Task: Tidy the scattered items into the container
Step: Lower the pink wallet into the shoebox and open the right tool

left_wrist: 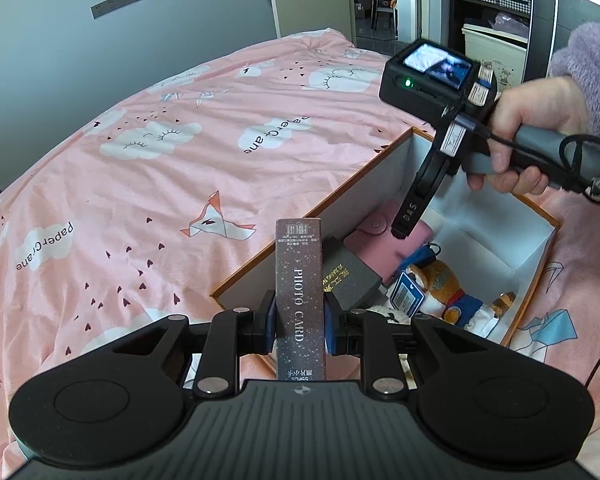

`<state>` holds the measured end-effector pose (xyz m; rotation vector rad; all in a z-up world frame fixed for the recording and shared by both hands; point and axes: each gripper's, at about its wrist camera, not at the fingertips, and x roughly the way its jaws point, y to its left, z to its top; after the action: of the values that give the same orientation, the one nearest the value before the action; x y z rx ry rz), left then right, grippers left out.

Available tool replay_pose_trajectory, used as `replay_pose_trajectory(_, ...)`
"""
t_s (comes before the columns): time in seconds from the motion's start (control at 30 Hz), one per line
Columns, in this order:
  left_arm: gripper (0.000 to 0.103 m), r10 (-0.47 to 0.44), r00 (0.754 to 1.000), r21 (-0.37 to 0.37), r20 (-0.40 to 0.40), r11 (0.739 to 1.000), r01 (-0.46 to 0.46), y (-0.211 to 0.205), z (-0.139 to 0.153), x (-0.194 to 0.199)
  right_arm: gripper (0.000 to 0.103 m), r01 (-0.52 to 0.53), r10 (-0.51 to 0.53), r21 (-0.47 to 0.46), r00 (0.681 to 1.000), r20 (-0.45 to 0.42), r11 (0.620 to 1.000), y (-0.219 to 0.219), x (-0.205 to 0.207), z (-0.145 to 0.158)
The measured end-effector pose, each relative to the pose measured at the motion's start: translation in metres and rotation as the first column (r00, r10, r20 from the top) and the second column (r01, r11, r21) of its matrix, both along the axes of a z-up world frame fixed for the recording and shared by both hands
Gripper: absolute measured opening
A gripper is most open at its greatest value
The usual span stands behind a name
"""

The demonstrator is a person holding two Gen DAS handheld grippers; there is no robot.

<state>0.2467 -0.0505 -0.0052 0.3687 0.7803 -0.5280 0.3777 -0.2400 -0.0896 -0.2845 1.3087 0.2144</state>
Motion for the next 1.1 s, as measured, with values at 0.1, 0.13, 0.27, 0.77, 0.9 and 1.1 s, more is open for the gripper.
replay_pose_trajectory(0.1, 0.026, -0.020, 1.000, 0.013, 0.006, 1.000, 0.020, -0.004, 0.001, 0.002, 0.050, 0.033, -0.033, 0.042, 0.999, -0.005, 0.999, -0.007, 0.004, -0.011)
replay_pose_trajectory(0.13, 0.026, -0.027, 1.000, 0.018, 0.007, 0.999, 0.027, -0.006, 0.002, 0.003, 0.047, 0.041, -0.041, 0.063, 0.999, -0.007, 0.997, -0.010, 0.004, -0.014)
replay_pose_trajectory(0.27, 0.026, -0.065, 0.998, 0.038, 0.005, 0.997, 0.064, -0.018, 0.005, 0.010, 0.045, 0.052, -0.052, 0.105, 0.999, 0.000, 0.993, -0.016, -0.002, -0.011)
replay_pose_trajectory(0.77, 0.026, -0.463, 0.857, 0.397, 0.227, 0.847, 0.353, -0.118, -0.052, 0.005, 0.031, -0.027, 0.008, 0.216, 0.996, 0.086, 0.976, -0.062, -0.063, 0.045)
replay_pose_trajectory(0.9, 0.026, -0.547, 0.796, 0.498, 0.260, 0.782, 0.375, -0.143, -0.084, 0.003, 0.031, -0.029, 0.007, 0.221, 0.995, 0.102, 0.975, -0.071, -0.062, 0.038)
replay_pose_trajectory(1.1, 0.026, -0.620, 0.738, 0.618, 0.267, 0.698, 0.363, -0.163, -0.124, 0.004, 0.031, -0.068, 0.040, 0.222, 0.991, 0.125, 0.973, -0.076, -0.066, 0.029)
